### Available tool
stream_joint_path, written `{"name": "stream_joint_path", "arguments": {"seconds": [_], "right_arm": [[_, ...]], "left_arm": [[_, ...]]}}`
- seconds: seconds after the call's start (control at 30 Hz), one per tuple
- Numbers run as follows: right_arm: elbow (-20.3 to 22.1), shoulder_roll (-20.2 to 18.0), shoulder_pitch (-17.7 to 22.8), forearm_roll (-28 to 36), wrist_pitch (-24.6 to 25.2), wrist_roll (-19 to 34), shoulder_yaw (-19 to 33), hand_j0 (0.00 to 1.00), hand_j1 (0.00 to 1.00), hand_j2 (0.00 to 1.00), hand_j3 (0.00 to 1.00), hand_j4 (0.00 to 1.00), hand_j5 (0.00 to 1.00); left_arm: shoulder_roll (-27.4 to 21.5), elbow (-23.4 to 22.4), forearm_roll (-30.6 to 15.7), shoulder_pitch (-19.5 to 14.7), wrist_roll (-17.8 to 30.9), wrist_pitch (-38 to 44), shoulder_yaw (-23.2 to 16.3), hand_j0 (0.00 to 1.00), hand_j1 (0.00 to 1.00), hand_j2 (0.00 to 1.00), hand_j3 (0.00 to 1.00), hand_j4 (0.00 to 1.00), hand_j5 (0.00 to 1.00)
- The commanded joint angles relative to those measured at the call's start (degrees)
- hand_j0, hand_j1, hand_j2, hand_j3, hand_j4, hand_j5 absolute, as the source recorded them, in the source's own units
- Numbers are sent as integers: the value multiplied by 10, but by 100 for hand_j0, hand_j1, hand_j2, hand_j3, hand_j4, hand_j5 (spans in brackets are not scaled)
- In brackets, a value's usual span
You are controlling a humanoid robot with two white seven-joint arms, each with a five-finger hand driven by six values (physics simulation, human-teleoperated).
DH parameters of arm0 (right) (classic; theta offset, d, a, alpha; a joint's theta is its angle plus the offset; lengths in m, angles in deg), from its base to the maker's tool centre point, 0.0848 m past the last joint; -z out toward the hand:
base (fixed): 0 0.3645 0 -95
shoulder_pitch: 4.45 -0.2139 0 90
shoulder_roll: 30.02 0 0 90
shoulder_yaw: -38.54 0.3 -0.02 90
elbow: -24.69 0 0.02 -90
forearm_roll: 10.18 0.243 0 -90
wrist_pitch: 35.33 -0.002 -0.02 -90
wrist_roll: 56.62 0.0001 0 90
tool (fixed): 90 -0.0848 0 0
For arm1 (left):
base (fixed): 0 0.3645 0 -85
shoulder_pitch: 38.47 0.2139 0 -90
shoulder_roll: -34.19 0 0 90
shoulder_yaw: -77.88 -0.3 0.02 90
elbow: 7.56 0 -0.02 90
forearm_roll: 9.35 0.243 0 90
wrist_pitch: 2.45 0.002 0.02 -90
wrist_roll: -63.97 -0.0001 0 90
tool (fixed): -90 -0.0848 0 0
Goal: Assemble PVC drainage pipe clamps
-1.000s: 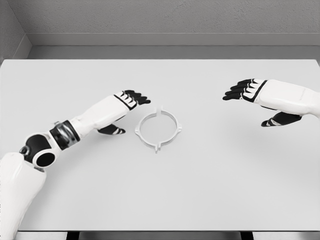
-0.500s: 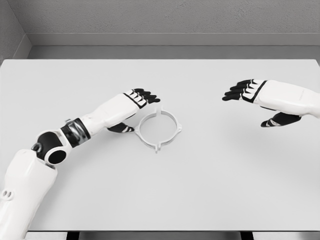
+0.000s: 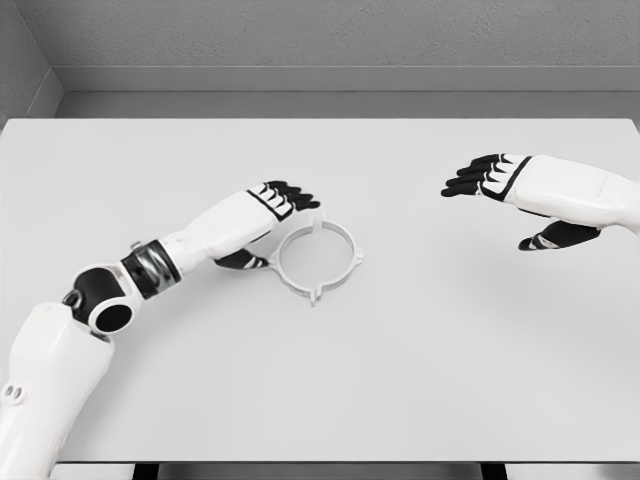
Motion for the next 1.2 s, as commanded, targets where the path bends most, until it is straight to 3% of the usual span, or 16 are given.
{"name": "stream_joint_path", "arguments": {"seconds": [0.0,1.17], "right_arm": [[1,0,0,3,2,0,0,100,100,100,100,100,100],[7,-4,0,7,7,0,1,100,100,100,100,100,100]], "left_arm": [[-3,0,-5,0,0,1,3,100,100,100,100,100,100],[22,-25,23,-9,0,1,-4,100,100,100,100,100,100]]}}
